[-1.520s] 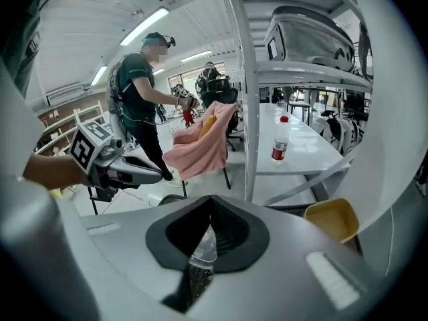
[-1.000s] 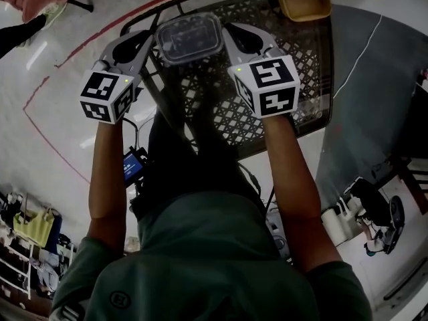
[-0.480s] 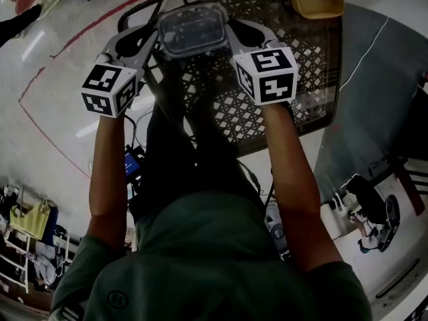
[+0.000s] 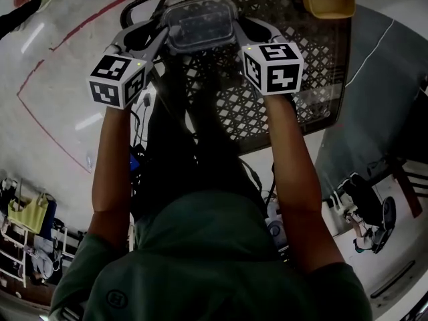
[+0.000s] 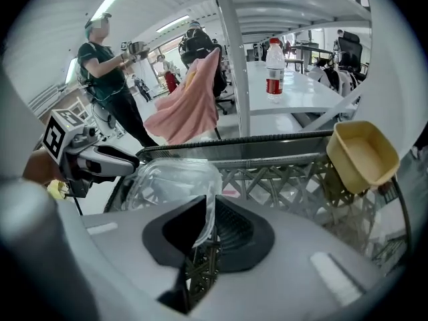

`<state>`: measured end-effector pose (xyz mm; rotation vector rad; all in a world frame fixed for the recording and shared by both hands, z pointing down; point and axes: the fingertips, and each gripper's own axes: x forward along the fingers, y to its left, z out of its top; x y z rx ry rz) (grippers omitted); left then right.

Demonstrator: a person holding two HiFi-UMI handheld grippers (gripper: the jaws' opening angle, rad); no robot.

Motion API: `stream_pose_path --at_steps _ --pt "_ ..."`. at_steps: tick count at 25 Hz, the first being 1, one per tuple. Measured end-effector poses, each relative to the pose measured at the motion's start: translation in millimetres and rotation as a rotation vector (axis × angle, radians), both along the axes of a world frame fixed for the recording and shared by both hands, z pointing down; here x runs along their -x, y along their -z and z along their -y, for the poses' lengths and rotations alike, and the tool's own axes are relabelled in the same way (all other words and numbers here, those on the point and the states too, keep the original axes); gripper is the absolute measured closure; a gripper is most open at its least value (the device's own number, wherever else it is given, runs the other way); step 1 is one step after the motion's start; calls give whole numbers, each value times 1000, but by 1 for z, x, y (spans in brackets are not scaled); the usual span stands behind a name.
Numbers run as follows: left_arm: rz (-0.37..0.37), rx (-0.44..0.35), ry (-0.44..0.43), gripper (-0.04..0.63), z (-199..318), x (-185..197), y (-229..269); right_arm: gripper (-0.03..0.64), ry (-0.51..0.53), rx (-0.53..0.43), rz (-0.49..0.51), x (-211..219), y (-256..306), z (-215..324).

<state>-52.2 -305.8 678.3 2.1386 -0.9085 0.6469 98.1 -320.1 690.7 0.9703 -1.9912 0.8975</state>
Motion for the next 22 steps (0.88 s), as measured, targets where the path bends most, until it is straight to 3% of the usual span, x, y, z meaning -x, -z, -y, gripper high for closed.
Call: stream_pose_path --at_steps 5,12,16,22 --pt "-4 42 -25 482 -4 -5 -11 569 -46 31 25 -3 -8 -1" --pt "35 37 -65 492 -5 -5 -19 584 -101 28 72 -9 -19 -1" --pt "47 42 -82 594 -3 0 -21 609 -103 33 73 -7 -18 -2" --pt "28 66 -126 594 -9 -1 -20 612 -140 45 92 -6 -14 -5"
